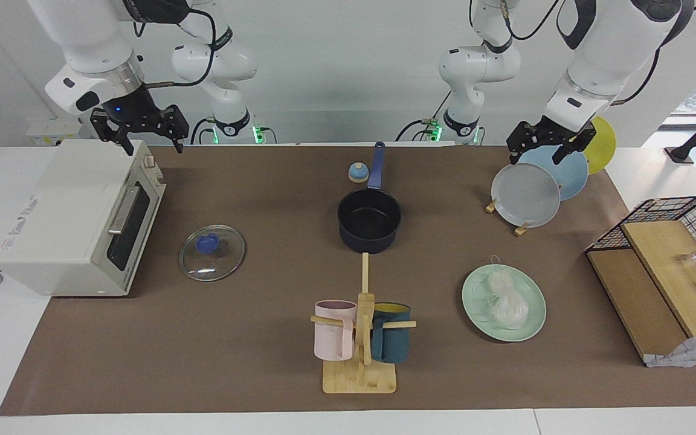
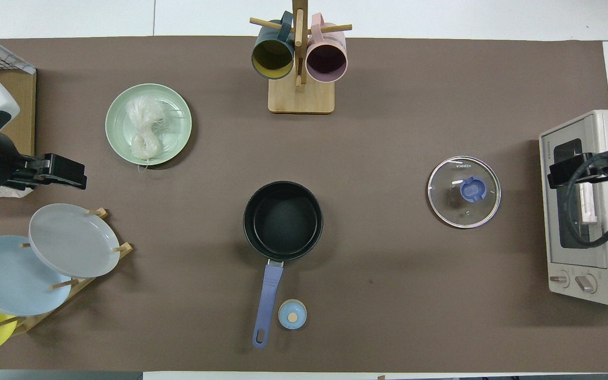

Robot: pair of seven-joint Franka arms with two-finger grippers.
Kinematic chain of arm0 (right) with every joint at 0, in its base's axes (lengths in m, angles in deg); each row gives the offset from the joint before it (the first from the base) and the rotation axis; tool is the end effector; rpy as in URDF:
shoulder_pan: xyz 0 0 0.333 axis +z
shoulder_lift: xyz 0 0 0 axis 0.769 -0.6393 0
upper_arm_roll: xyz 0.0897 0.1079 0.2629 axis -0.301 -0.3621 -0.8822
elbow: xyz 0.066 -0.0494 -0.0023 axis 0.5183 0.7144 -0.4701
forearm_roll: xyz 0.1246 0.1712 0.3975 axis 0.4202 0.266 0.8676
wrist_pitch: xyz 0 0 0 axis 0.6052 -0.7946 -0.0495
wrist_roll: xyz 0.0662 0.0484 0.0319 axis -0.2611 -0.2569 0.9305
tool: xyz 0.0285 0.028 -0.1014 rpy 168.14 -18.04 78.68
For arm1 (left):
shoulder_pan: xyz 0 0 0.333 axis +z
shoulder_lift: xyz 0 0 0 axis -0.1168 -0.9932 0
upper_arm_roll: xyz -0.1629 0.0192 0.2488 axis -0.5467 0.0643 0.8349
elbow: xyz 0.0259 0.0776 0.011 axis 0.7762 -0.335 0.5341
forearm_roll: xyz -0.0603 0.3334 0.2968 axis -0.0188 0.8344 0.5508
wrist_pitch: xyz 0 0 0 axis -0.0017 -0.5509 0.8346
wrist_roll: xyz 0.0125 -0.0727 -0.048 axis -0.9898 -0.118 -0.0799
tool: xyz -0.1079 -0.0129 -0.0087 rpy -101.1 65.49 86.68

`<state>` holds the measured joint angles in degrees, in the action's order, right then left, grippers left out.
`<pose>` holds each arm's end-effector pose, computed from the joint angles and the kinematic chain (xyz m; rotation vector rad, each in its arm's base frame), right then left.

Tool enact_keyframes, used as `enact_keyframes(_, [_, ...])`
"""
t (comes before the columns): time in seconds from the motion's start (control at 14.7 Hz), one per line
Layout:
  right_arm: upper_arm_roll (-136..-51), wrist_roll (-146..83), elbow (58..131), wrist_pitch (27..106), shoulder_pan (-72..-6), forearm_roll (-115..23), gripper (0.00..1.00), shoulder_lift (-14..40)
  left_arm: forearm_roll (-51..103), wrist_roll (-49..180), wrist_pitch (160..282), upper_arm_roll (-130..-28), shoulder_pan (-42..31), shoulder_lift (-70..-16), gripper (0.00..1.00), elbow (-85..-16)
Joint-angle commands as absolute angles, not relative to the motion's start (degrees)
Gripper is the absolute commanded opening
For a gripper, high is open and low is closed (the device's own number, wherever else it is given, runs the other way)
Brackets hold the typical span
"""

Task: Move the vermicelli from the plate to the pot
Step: 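Reach the right gripper toward the blue knob of the glass lid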

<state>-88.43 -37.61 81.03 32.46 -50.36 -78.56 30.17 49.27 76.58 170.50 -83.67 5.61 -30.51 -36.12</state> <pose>0.5902 0.0135 0.6181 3.1040 0.1066 -0.1173 0.5849 -0.0954 0.5893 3.1215 -0.1196 -0.1143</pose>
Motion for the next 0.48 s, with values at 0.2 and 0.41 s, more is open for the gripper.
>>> enact_keyframes(0.2, [-88.87, -38.97, 80.39, 32.84, -50.70, -77.46, 1.00, 29.94, 49.10, 75.86, 170.34, -83.64, 5.65, -31.20, 1.00, -34.92])
enact_keyframes(0.41, [-88.87, -39.32, 80.39, 32.93, -50.70, -77.72, 1.00, 29.94, 49.09, 75.86, 170.60, -83.64, 5.74, -31.20, 1.00, -34.92])
